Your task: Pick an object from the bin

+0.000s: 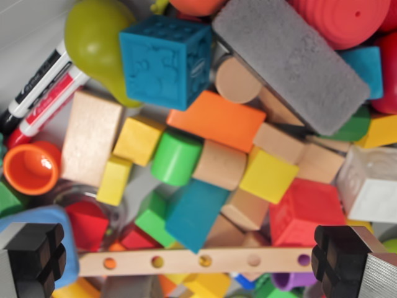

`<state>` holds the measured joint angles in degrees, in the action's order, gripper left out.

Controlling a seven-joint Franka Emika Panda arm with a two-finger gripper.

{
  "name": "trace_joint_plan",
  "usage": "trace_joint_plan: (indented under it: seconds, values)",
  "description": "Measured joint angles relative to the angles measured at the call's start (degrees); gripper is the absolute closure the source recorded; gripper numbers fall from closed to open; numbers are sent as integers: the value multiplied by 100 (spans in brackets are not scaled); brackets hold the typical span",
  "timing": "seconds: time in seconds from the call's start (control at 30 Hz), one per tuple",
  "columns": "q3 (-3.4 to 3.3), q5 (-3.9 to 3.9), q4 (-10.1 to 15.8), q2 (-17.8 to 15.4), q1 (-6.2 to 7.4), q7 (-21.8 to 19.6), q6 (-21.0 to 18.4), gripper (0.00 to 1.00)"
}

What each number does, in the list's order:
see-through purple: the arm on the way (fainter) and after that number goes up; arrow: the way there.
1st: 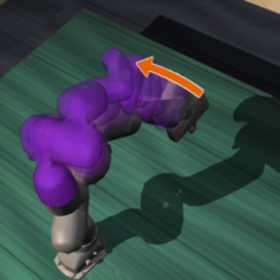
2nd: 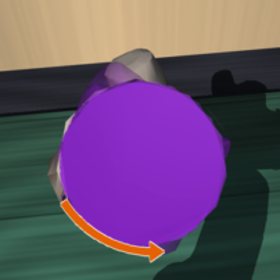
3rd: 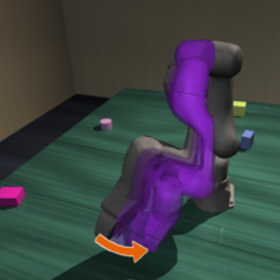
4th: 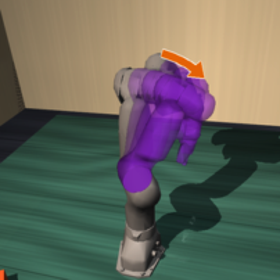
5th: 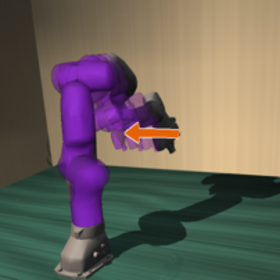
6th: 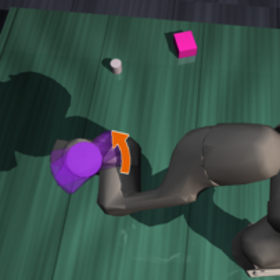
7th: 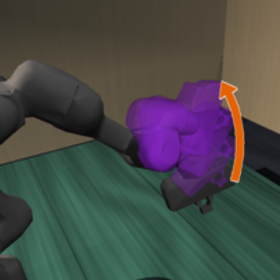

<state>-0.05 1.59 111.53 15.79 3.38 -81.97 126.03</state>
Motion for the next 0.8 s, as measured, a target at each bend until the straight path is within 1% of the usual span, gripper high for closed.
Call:
trace_joint_plan:
  seconds: [0.53, 0.8]
  values:
    - [-1, -43, -91, 301, 186, -1228, 219, 0]
    - [-3, -67, -167, 489, 295, -1943, 337, 0]
